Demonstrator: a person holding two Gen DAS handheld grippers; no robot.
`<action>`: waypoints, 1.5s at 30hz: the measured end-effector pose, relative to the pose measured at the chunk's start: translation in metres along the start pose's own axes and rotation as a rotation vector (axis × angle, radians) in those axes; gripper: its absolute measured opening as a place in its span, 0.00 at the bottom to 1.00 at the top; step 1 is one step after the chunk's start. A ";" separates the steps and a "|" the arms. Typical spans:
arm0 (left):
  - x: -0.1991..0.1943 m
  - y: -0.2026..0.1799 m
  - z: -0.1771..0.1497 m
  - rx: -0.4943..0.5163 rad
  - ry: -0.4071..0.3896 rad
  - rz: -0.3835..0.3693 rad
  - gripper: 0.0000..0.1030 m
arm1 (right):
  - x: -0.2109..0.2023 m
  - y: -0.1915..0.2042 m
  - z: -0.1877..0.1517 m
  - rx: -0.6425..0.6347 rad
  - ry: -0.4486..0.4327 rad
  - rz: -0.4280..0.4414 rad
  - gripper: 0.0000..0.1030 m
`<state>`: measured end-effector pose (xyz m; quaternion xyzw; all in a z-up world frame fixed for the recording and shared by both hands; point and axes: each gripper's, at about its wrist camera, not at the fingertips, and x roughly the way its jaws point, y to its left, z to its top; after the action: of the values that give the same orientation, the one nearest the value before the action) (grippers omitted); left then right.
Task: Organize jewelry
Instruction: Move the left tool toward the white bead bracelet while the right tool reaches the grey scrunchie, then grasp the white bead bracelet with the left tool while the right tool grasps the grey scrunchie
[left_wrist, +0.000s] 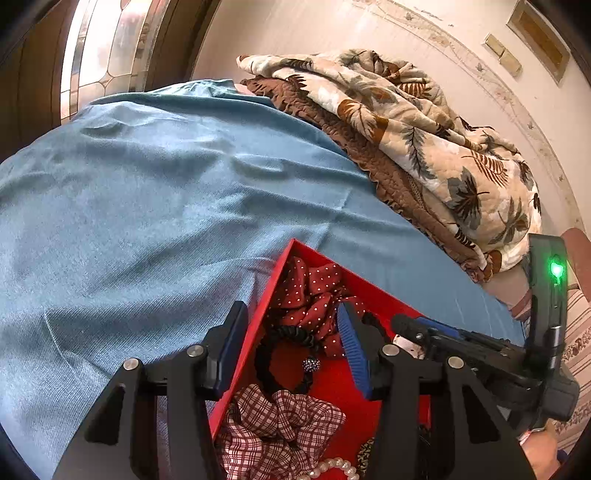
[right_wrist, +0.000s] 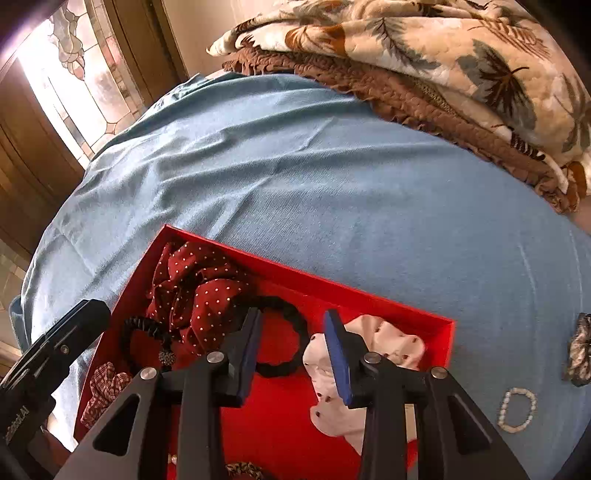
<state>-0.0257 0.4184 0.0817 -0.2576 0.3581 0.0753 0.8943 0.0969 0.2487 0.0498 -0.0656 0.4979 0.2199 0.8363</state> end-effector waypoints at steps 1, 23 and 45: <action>0.000 0.000 0.000 0.003 -0.002 0.001 0.48 | -0.004 -0.001 0.000 0.003 -0.005 0.000 0.37; -0.014 -0.029 -0.029 0.113 -0.029 0.055 0.55 | -0.119 -0.175 -0.092 0.174 -0.066 -0.211 0.44; -0.032 -0.139 -0.095 0.433 -0.068 -0.075 0.65 | -0.087 -0.377 -0.089 0.671 -0.141 -0.171 0.71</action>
<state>-0.0620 0.2523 0.1024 -0.0700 0.3259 -0.0279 0.9424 0.1529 -0.1445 0.0396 0.1868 0.4763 -0.0228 0.8589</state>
